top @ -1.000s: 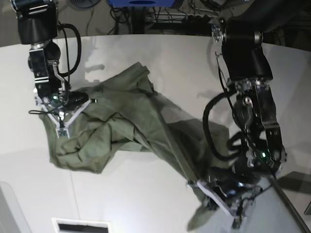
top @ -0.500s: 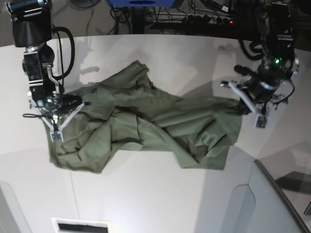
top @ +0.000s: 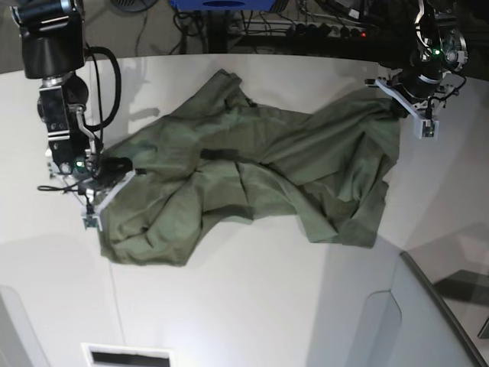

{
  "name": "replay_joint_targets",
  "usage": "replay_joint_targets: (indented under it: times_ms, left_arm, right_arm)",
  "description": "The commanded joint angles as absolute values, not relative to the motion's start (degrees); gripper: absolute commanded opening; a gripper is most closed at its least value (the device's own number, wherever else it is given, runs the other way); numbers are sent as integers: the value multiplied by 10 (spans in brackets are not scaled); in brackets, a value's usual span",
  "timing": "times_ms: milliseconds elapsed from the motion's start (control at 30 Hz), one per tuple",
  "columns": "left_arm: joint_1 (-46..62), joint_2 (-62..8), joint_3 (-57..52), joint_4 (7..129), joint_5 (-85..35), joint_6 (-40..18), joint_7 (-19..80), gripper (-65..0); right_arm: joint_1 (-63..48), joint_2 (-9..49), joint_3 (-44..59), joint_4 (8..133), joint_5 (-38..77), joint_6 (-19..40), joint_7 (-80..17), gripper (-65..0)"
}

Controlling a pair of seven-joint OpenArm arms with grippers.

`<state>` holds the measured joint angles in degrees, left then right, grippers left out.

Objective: Layout the t-shirt on the table in an organized manner, then fold the t-shirt properly

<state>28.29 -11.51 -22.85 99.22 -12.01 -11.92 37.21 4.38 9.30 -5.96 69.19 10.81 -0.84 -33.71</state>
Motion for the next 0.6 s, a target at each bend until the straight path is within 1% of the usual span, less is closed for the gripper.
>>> replay_joint_targets:
  times_ms: [0,100,133,233,267,300,333,367,400,467,567]
  left_arm:
    - [284,-122,-233,996,-120,-116,364,-650]
    - [287,-122,-233,994,-109,-115,365,-650]
    - [291,-119,-233,995,-95,-115,364,-638]
    - [291,-102,-245,997,-56,-115,365,-403]
    - [292,-92,-259,997,-44,-115,365,-314]
    - [292,-81,-277,997,-36,-115,365,-248]
    - [292,-70,-301,998,-32,-115,365,-199]
    - [292,-58,-332,999,-33,-116,365,-171]
    - [292,-47,-360,999,-32,-116,365,-166]
    - [290,-29,-415,1011,-32,-118,364,-166]
    - [286,-14,-438,1082,-42,-119,365,-166]
  right_arm:
    - [54,98,-58,681,109,-10,-333,-615]
    - [66,98,-57,625,109,-10,-329,-618]
    - [67,98,-54,615,109,-10,-318,-618]
    - [60,99,-52,608,109,-11,-294,-618]
    - [57,99,-52,608,108,-14,-295,-618]
    - [54,100,-52,609,108,-15,-295,-620]
    - [54,101,-51,609,108,-15,-295,-620]
    - [50,102,-51,609,108,-18,-295,-620]
    - [47,102,-51,611,108,-29,-294,-620]
    - [42,102,-52,613,108,-65,-293,-620]
    - [40,103,-52,613,108,-72,-293,-620]
